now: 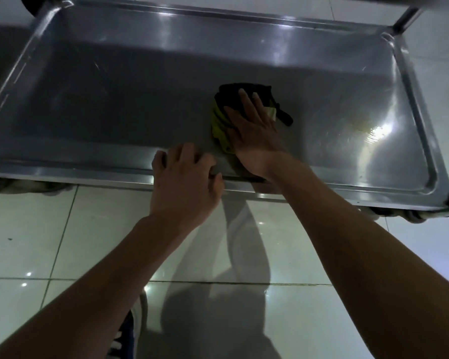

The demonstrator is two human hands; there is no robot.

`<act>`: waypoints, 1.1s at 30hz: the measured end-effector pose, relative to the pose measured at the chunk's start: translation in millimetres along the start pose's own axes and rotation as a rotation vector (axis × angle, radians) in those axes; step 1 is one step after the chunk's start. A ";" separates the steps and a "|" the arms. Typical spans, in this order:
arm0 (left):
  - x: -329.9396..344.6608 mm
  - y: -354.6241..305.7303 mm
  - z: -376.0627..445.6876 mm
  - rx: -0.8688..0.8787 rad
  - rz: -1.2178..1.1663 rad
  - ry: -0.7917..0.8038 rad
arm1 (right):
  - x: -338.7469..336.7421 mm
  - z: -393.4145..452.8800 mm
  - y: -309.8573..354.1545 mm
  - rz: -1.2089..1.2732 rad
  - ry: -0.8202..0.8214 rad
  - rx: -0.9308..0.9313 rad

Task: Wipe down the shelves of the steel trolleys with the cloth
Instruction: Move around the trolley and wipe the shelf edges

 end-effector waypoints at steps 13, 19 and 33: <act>24.9 -138.3 45.0 0.189 -0.163 0.227 | -55.5 -78.2 -146.3 0.023 0.002 0.274; 46.7 -160.0 45.7 0.198 -0.059 0.208 | -77.0 -117.5 -228.1 -0.058 -0.006 0.460; 51.4 -151.5 39.4 0.320 -0.135 0.134 | -76.2 -126.3 -253.7 -0.090 -0.086 0.582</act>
Point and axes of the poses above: each hand's wrist, its own z-axis towards the middle knuckle, its own x-axis out of the palm, y = z × x, the point moved 6 cm from there along z, towards the middle knuckle, and after that the axes turned 4 degrees about -z, right-handed, at the moved point
